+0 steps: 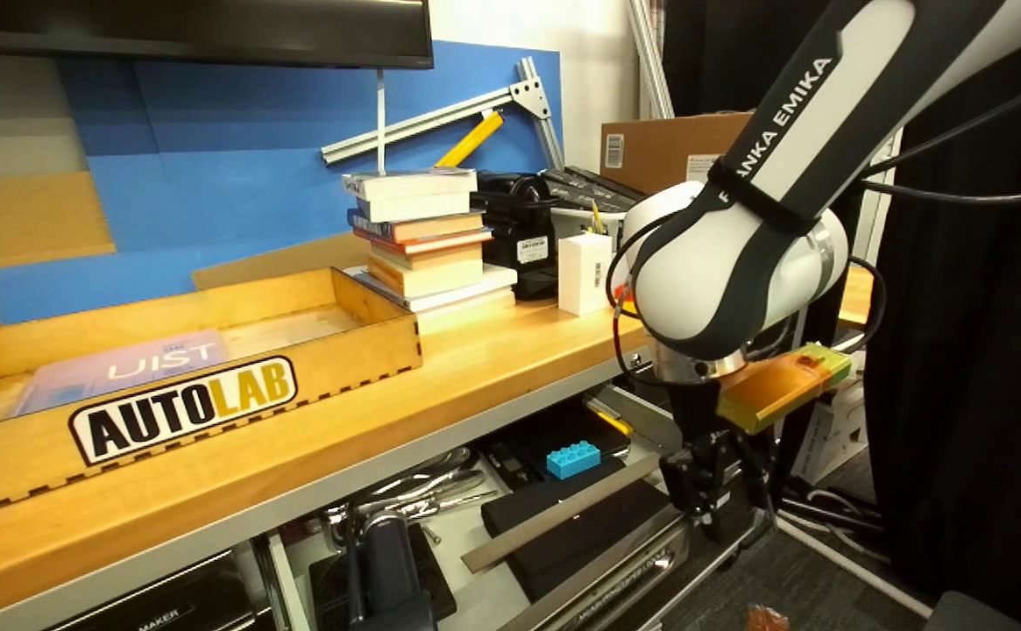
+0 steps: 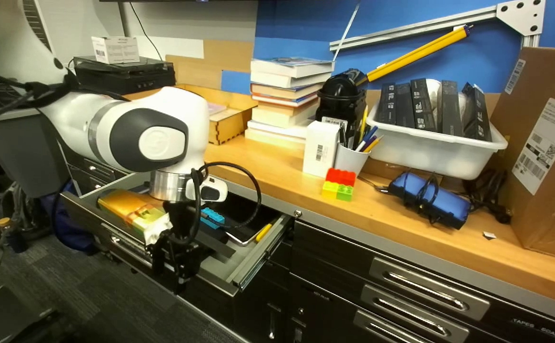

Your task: Put the blue object into the drawer.

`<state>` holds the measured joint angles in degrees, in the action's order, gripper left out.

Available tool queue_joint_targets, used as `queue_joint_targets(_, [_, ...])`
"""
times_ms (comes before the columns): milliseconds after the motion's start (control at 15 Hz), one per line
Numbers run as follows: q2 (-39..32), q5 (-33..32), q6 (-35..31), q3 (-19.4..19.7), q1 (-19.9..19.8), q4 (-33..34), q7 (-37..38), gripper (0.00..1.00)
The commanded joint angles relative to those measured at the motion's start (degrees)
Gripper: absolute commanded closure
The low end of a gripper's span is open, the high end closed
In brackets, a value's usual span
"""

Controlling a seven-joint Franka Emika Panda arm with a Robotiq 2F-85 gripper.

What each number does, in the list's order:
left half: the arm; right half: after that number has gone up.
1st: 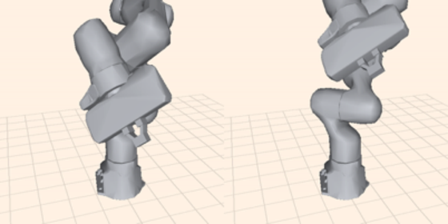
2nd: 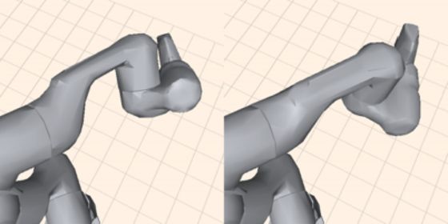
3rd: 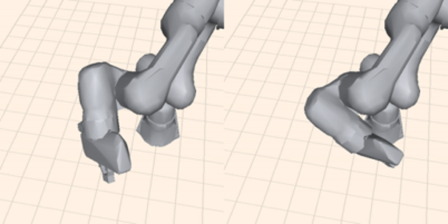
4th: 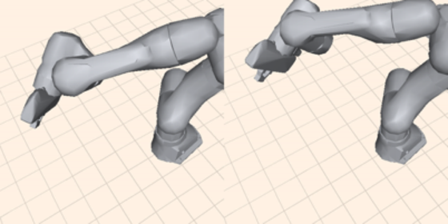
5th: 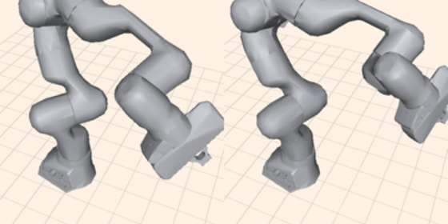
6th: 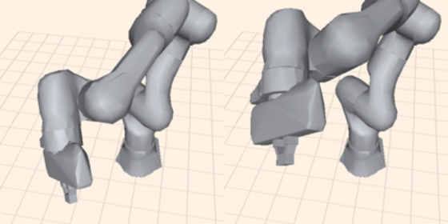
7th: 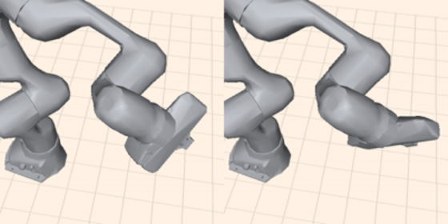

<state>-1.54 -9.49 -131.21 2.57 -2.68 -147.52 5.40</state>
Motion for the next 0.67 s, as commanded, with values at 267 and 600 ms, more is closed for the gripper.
queue_joint_targets(267, [-7.59,2.15,-13.26,-2.56,2.69,5.6,0.82,0.0])
queue_joint_targets(600, [-13.12,0.82,-14.42,-3.47,5.31,12.29,2.33,0.0])
